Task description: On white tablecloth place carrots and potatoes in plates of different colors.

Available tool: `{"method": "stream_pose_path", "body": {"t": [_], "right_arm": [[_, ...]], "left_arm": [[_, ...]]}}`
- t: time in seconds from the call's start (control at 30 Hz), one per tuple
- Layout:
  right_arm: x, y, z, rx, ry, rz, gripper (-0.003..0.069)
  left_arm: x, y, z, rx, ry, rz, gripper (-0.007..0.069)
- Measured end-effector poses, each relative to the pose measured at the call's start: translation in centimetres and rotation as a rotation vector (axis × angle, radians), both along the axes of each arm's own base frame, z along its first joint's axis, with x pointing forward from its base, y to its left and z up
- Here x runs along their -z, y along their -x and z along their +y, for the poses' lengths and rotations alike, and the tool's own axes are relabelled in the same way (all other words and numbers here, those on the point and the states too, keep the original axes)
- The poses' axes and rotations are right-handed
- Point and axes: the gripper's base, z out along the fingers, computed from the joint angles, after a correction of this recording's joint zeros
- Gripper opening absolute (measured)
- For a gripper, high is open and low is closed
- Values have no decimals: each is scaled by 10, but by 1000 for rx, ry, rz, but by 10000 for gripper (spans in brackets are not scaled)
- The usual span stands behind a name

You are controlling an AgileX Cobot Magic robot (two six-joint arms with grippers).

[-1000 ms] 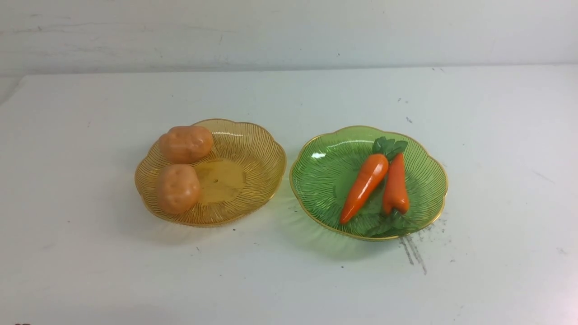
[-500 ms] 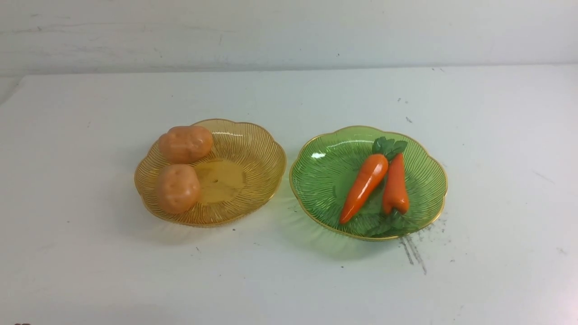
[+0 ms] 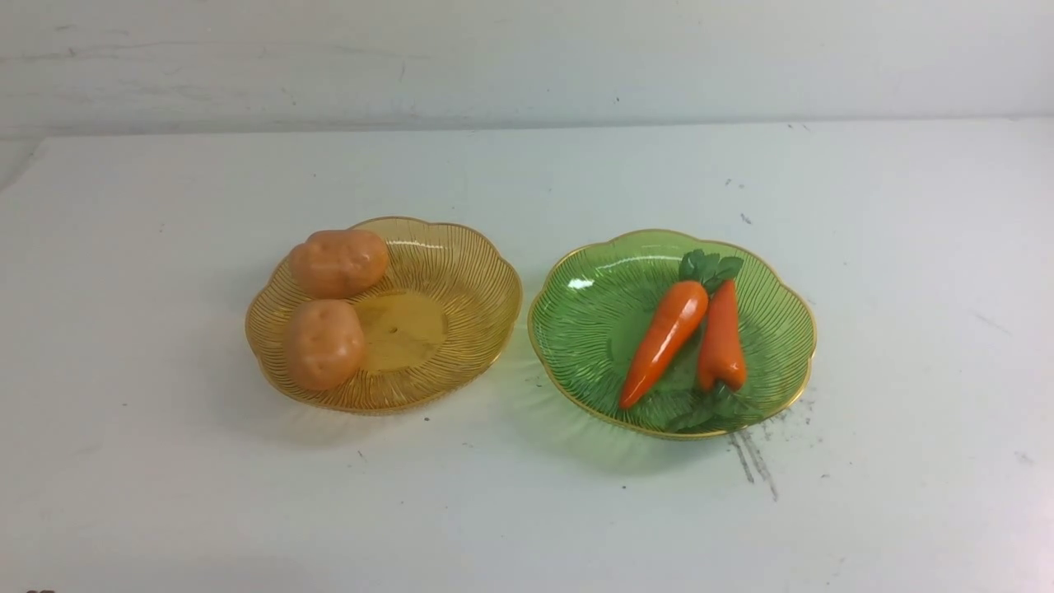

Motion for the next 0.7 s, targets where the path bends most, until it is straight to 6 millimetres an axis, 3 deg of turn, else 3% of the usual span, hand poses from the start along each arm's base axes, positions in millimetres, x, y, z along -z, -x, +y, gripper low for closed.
{"method": "stream_pose_path", "body": {"t": [0.17,0.7], "right_arm": [[1,0,-1,56,-104,-2,-15],[1,0,-1,50,-78,0,-15]], "left_arm": [[0,0,0,0,0,0,-3],[0,0,0,0,1,0,-3]]}}
